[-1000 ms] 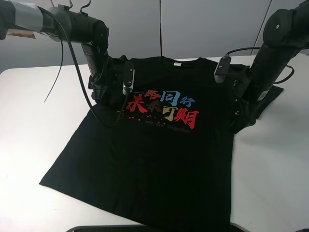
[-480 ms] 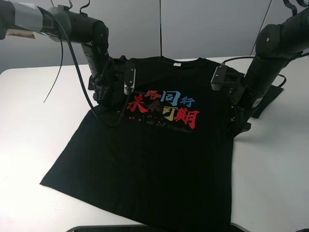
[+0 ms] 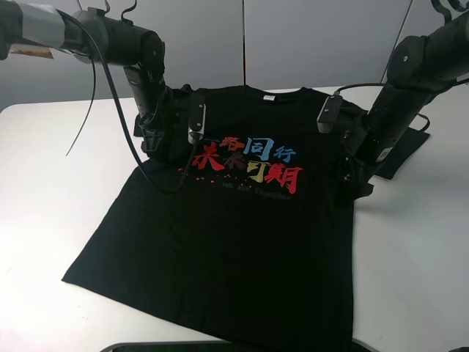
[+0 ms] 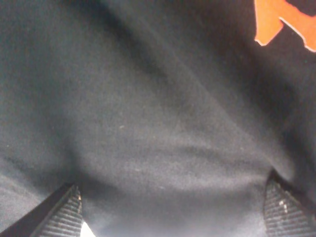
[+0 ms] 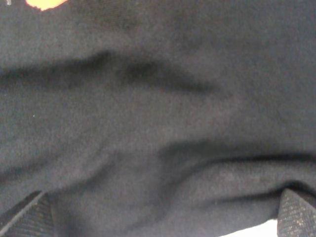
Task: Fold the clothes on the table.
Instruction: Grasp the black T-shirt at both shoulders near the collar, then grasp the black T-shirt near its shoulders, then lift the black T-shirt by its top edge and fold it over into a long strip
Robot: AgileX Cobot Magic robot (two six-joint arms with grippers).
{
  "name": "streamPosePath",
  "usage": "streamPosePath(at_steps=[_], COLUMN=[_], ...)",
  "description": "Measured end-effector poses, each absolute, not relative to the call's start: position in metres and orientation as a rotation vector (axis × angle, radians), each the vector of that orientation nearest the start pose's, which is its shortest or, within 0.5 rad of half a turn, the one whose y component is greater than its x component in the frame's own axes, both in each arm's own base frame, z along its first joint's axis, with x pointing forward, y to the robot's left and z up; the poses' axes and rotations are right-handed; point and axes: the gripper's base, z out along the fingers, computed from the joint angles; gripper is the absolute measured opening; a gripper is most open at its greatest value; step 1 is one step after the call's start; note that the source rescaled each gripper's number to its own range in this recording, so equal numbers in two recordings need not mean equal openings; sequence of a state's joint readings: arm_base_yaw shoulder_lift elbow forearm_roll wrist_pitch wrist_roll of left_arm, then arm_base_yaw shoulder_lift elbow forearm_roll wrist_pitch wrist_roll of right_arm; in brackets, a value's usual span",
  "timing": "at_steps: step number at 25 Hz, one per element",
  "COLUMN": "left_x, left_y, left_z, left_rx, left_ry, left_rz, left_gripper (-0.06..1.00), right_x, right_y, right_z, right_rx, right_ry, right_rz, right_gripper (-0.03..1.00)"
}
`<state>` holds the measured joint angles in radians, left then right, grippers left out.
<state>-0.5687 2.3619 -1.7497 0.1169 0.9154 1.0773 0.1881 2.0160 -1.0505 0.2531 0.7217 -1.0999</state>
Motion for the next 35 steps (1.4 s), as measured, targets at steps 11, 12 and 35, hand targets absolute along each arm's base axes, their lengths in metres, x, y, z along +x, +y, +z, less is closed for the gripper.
streamPosePath(at_steps=[11,12,35], left_x=[0.403,0.404,0.400], left_y=[-0.237,-0.236,-0.235], left_z=[0.098,0.098,0.097], left_rx=[-2.408,-2.399,-2.384], left_ry=[-2.173,-2.185,-2.162], left_rz=[-0.174,-0.168,-0.106], left_gripper=[0.97,0.97,0.65], right_x=[0.322,0.322,0.335], right_y=[0.074,0.074,0.078], right_z=[0.130,0.131,0.090], right_rx=[-1.614,-1.619,-1.596], right_ry=[2.547,2.545,2.578], right_rz=[0.150,0.145,0.187], right_gripper=[0.79,0.80,0.84])
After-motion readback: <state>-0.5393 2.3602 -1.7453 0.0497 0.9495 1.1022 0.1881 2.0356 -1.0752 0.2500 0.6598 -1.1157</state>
